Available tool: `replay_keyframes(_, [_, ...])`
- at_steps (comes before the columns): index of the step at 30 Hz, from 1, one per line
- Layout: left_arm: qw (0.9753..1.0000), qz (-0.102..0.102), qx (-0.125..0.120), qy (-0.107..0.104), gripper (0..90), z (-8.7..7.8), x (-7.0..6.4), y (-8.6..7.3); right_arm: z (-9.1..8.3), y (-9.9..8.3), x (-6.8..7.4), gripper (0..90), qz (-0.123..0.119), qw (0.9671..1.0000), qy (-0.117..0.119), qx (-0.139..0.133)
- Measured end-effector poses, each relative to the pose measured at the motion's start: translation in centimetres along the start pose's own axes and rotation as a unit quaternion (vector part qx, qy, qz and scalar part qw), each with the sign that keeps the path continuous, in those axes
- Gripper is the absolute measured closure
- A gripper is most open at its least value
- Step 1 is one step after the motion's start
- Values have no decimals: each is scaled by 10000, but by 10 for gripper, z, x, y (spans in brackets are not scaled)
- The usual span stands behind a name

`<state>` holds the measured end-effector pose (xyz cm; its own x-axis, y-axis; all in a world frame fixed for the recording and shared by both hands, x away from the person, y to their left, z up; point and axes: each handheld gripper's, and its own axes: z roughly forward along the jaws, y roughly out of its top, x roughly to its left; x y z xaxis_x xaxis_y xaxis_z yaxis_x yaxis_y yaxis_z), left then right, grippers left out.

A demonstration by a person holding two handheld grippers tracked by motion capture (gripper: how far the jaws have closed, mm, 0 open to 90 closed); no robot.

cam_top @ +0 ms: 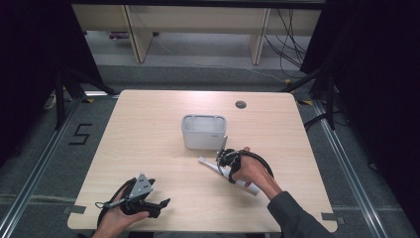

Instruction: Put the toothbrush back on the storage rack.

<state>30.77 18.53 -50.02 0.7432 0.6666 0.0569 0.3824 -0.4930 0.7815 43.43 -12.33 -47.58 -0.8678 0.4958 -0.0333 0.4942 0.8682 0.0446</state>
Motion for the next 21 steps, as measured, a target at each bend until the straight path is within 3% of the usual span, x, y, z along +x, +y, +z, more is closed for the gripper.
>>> replay_keyframes(3, [10000, -9, -5, 38, 154, -1, 0, 0, 0, 1, 0, 663, -73, 9999, -44, 64])
replay_keyframes(4, [10000, 29, 18, -13, 154, -1, 1, 0, 0, 2, -1, 664, -197, 9998, -80, 64])
replay_keyframes(5, [10000, 29, 18, -13, 154, -1, 1, 0, 0, 2, -1, 664, -197, 9998, -80, 64])
replay_keyframes(6, [10000, 47, 12, 47, 154, -1, 0, 0, 0, 2, 2, 664, -48, 9999, -63, 135])
replay_keyframes(9, [10000, 58, -4, 38, 154, 0, 1, 0, 0, 2, 1, 665, -251, 9996, -119, 85])
replay_keyframes(11, [10000, 19, 44, -28, 154, -1, 1, 0, -1, 2, 3, 665, -219, 9996, -164, 97])
replay_keyframes(12, [10000, -46, -52, 9, 154, 0, -1, 0, 0, 2, 3, 665, -171, 9997, -115, 103])
replay_keyframes(13, [10000, -41, -53, 11, 154, 0, -1, 0, 0, 1, 1, 666, -291, 9994, -180, 71])
replay_keyframes(14, [10000, 13, 20, -6, 154, -1, 1, 0, -1, -2, 4, 666, -124, 9998, -174, 5])
replay_keyframes(17, [10000, 12, 9, -7, 154, -1, 0, 0, -3, -4, 2, 666, -258, 9994, -194, -86])
replay_keyframes(19, [10000, 5, -10, 11, 154, 0, 0, 0, -8, -7, 6, 666, -7, 9998, -166, -134])
replay_keyframes(21, [10000, 36, 5, 28, 154, 0, 1, 0, -17, -12, 7, 666, -98, 9992, -237, -311])
